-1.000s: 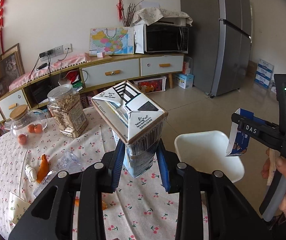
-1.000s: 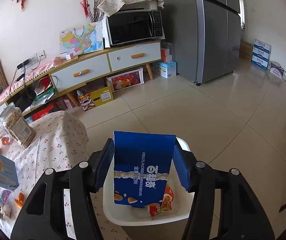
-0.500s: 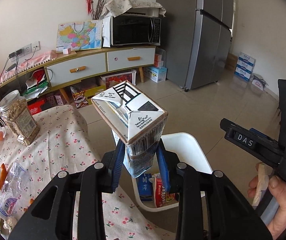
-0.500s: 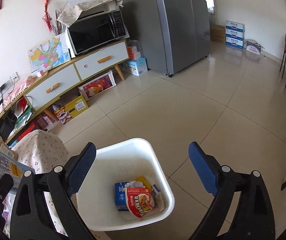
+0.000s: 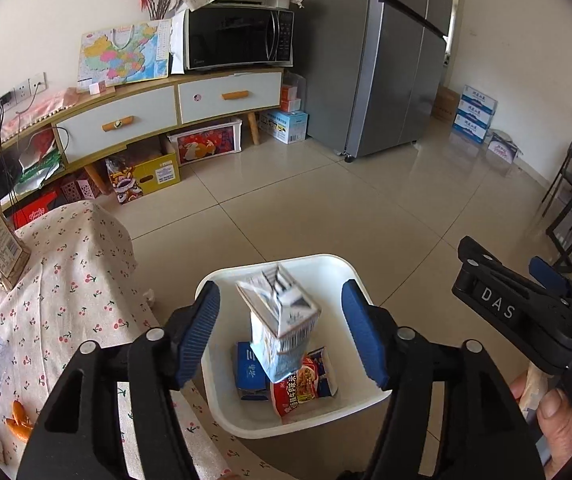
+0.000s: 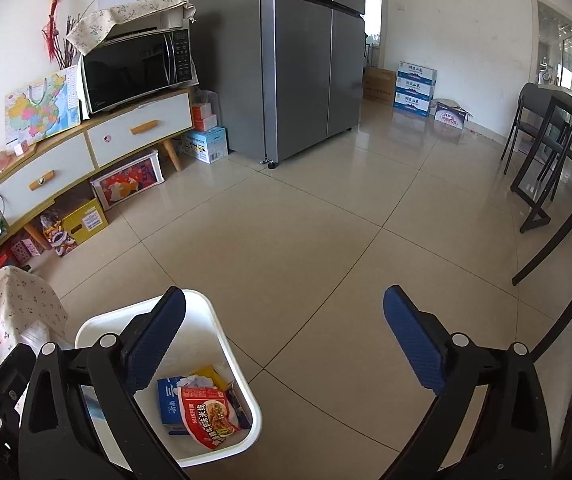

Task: Collect trash
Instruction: 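Lower the milk carton into the bin and open the left gripper, then move both grippers back over the table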

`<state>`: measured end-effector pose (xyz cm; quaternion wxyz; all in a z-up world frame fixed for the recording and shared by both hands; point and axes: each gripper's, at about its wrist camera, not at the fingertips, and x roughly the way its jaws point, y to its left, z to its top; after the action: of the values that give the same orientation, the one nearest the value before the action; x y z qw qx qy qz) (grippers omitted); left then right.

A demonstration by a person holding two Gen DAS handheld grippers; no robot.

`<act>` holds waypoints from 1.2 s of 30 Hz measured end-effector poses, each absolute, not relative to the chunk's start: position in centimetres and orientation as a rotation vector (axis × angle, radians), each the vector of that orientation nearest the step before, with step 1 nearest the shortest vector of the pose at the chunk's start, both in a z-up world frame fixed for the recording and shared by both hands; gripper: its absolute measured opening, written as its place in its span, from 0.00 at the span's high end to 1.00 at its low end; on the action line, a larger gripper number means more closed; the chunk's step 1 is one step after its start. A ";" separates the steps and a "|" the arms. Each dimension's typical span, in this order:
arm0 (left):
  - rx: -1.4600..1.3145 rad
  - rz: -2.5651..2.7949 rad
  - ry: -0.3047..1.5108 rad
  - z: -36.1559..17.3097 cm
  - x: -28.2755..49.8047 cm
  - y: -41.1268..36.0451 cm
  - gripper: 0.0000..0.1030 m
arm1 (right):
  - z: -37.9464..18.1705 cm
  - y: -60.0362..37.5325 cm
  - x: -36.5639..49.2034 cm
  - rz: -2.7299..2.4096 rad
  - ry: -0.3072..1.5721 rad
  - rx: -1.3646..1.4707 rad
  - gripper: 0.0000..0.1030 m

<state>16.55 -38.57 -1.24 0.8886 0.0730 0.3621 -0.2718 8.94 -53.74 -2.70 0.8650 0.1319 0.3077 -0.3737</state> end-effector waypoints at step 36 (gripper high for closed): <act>0.127 -0.020 0.735 -1.4 16.3 -14.3 0.25 | -1.8 -30.5 14.1 -0.324 0.640 0.013 0.07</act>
<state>16.26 -14.32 -1.43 0.9312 0.0619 0.3591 -0.0096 14.09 -30.51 -1.85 0.9363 0.0064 0.3133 -0.1585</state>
